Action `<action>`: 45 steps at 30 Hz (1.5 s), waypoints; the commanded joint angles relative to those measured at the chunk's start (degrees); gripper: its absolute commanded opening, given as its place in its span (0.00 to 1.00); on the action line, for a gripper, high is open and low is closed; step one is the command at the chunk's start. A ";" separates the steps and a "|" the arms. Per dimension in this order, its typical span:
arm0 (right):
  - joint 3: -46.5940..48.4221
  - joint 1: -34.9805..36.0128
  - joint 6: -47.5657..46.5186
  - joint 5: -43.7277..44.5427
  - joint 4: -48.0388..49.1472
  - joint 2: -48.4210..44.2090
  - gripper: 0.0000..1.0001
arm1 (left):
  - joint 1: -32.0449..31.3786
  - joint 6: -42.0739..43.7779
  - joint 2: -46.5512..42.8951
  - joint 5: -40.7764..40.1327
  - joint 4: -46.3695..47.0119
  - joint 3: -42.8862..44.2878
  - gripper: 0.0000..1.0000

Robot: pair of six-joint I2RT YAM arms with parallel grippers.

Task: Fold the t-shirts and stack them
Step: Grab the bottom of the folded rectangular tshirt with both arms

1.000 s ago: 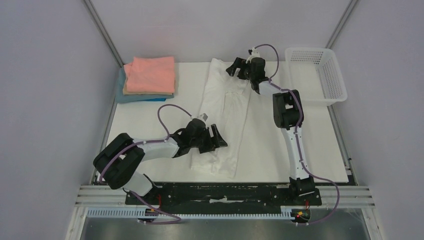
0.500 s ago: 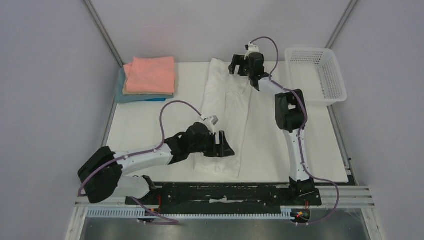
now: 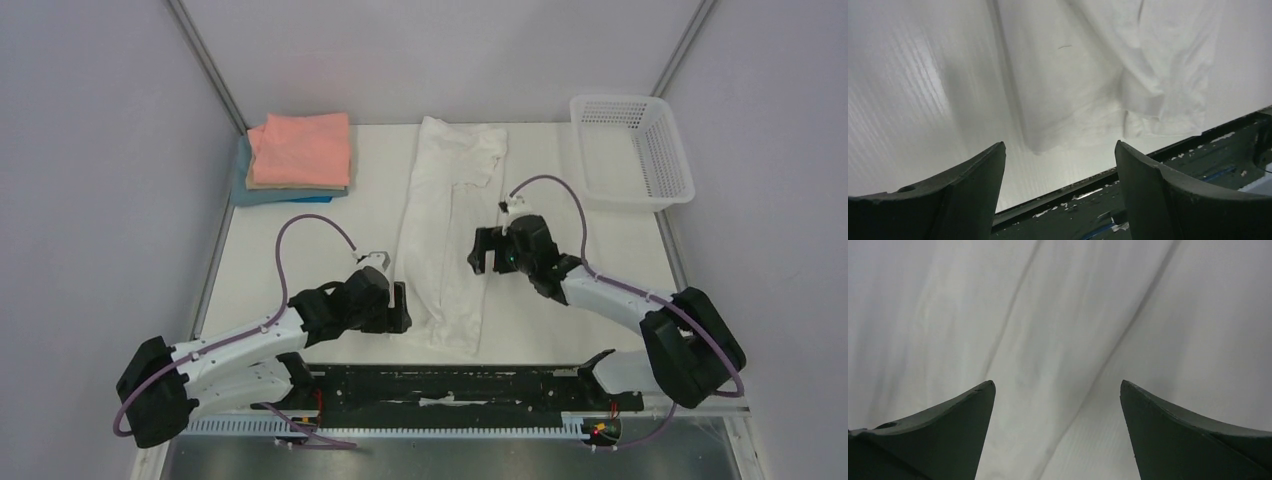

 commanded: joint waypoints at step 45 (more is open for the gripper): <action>-27.21 42.88 22.89 7.27 -13.93 -22.24 0.00 | 0.11 -0.63 -1.68 4.59 1.01 -9.01 0.02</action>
